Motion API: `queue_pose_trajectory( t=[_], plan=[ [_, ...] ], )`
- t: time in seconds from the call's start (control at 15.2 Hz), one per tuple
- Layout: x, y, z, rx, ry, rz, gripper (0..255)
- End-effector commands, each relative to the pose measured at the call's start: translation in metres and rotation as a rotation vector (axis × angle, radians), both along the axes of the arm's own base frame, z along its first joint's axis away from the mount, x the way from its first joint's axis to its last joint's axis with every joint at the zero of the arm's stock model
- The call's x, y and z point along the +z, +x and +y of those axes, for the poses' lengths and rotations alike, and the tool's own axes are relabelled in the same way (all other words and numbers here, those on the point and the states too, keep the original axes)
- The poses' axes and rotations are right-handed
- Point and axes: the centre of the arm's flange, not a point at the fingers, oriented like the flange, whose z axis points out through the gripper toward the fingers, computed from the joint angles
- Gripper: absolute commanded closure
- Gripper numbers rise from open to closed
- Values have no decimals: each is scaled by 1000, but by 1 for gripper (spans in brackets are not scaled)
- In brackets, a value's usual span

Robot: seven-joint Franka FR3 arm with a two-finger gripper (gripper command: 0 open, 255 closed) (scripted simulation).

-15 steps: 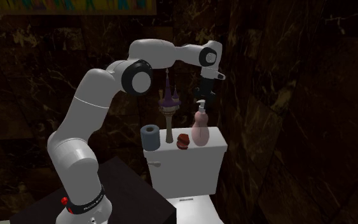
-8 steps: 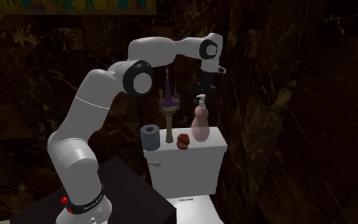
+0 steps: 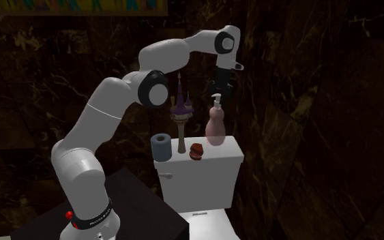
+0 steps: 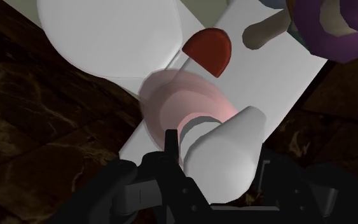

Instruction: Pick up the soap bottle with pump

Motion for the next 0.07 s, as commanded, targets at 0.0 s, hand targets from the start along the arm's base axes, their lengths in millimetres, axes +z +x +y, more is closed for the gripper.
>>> queue_pose_trajectory(
  t=[0.0],
  plan=[
    [3,-1,0,0,0,-1,255]
  ],
)
